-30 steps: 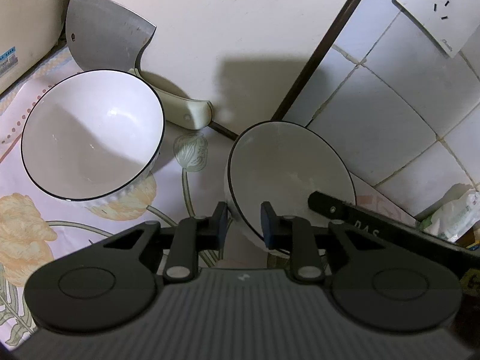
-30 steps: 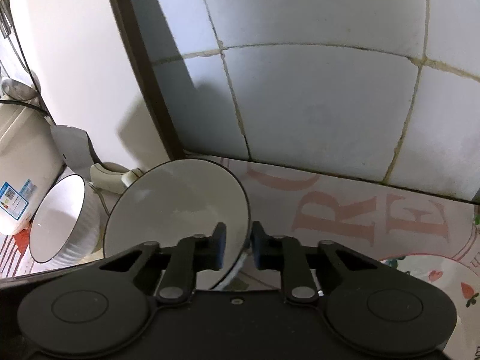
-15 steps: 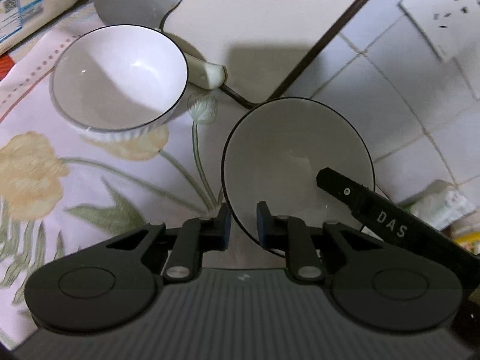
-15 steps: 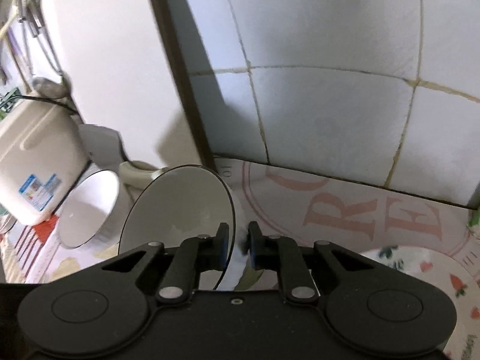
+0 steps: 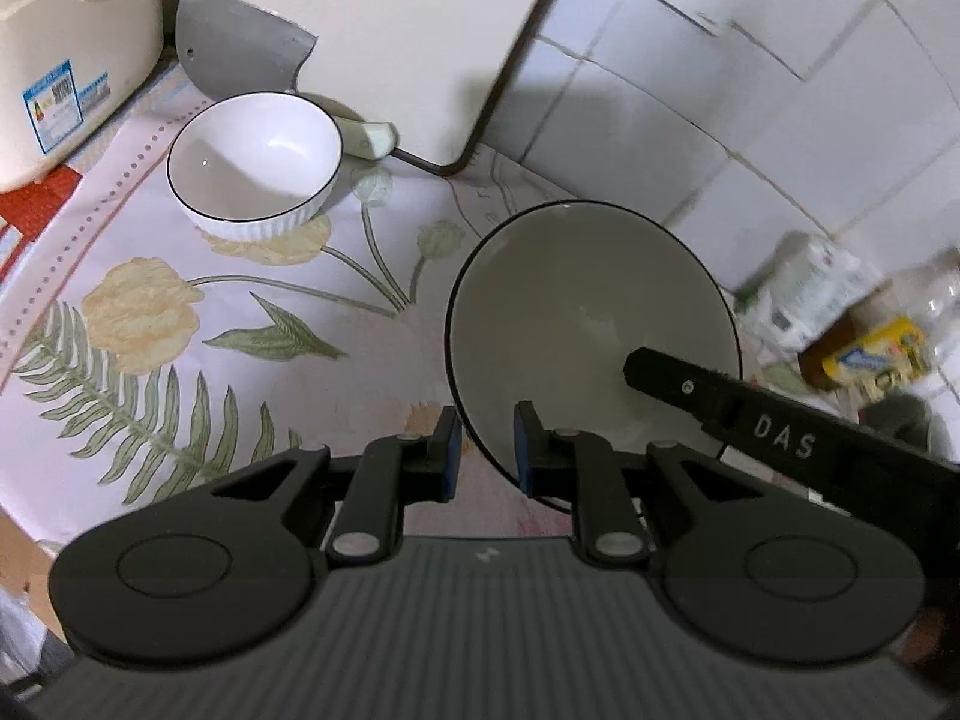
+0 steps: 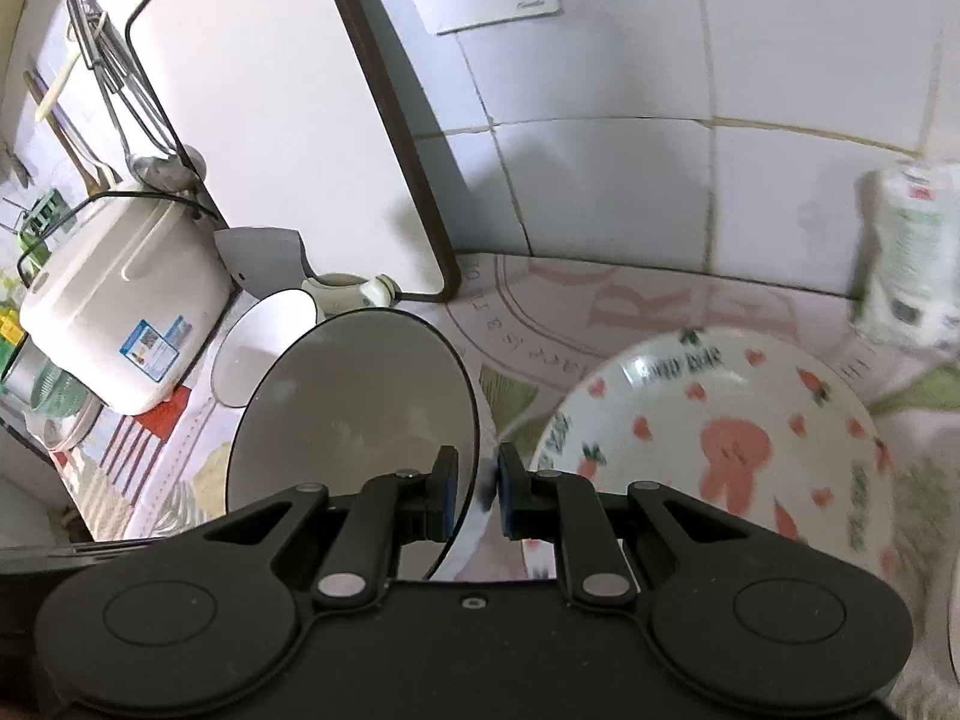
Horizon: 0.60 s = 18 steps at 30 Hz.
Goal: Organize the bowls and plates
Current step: 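Lift the held bowl and carry it toward the first white bowl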
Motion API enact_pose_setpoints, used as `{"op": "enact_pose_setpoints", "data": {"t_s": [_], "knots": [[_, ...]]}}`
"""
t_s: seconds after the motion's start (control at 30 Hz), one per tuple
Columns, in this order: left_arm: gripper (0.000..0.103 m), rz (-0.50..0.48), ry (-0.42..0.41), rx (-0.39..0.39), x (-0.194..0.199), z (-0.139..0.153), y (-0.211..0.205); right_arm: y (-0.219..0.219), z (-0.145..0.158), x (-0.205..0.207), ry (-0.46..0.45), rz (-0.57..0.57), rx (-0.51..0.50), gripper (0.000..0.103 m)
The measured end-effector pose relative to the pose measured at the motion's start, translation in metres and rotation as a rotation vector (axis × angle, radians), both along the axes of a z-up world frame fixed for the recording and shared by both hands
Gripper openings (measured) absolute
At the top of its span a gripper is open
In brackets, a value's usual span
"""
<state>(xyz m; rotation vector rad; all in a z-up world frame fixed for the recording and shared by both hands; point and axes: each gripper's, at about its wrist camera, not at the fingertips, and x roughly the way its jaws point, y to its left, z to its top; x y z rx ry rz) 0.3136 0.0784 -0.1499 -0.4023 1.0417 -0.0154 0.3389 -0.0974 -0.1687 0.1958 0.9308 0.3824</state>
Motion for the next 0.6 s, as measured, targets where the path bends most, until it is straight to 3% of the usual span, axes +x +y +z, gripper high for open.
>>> {"op": "enact_pose_setpoints", "data": {"t_s": [0.37,0.6], "knots": [[0.016,-0.147,0.017,0.034,-0.049,0.030,-0.043,-0.042,0.030,-0.062,-0.007,-0.037,0.029,0.018],[0.016,-0.257,-0.016,0.029,-0.060,0.049,-0.087,-0.088,0.054,-0.085,-0.019,-0.099,0.045,0.018]]}}
